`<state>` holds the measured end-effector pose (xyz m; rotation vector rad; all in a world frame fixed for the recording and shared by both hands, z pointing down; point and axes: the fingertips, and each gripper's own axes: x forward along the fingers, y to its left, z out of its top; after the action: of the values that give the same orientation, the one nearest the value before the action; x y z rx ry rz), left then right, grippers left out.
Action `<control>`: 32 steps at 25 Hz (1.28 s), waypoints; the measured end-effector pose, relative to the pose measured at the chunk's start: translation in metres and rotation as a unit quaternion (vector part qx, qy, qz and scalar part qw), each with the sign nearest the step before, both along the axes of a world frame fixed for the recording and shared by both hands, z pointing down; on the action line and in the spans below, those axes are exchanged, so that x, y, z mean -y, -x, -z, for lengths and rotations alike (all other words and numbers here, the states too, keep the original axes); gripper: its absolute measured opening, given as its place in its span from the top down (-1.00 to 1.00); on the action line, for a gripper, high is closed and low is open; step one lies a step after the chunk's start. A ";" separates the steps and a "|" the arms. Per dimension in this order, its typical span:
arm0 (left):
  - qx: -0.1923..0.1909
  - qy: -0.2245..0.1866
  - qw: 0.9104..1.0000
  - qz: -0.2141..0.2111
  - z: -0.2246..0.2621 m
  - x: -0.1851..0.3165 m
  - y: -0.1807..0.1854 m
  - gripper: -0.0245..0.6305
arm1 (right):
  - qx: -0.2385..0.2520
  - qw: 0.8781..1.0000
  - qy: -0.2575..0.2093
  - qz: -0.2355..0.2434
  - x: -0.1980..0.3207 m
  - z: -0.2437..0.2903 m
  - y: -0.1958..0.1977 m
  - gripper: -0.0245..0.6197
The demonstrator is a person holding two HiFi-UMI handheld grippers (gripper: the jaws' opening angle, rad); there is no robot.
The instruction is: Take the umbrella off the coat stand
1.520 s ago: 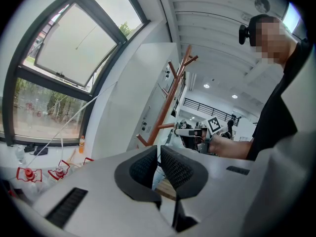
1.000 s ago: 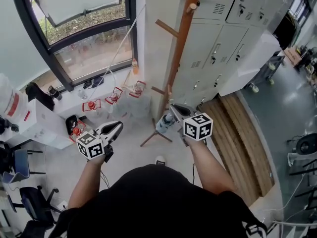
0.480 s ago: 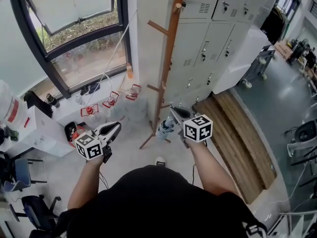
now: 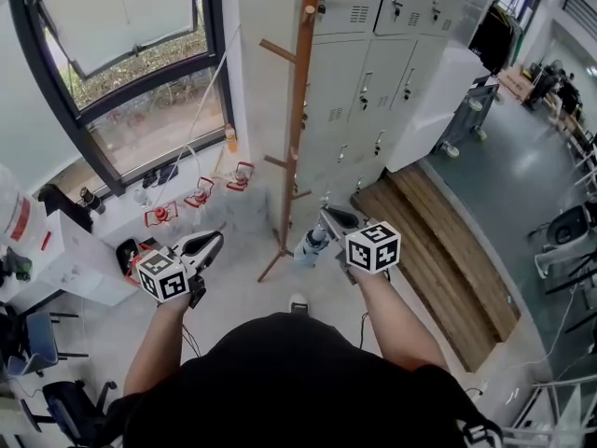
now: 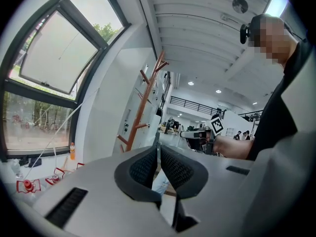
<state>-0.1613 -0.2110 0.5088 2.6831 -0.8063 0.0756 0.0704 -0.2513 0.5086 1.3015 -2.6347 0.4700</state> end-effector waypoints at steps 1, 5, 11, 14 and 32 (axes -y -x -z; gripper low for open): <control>0.000 0.000 1.000 -0.002 0.000 -0.003 -0.001 0.81 | 0.000 1.000 0.000 -0.003 -0.004 0.000 -0.002 0.88; 0.001 -0.001 1.000 -0.010 0.001 -0.014 -0.003 0.81 | -0.003 1.000 0.001 -0.010 -0.022 0.000 -0.007 0.88; 0.001 -0.004 1.000 -0.024 0.001 -0.034 -0.007 0.81 | -0.001 1.000 -0.002 -0.022 -0.047 0.000 -0.015 0.88; 0.000 -0.005 1.000 -0.024 0.003 -0.039 -0.005 0.81 | 0.003 1.000 -0.003 -0.029 -0.056 0.002 -0.019 0.88; -0.008 -0.007 0.999 -0.031 0.010 -0.064 -0.001 0.81 | 0.008 0.998 -0.020 -0.066 -0.082 0.023 -0.040 0.88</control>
<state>-0.1605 -0.1466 0.4992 2.7182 -0.7226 0.0619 0.1099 -0.1696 0.4858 1.4980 -2.5948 0.4502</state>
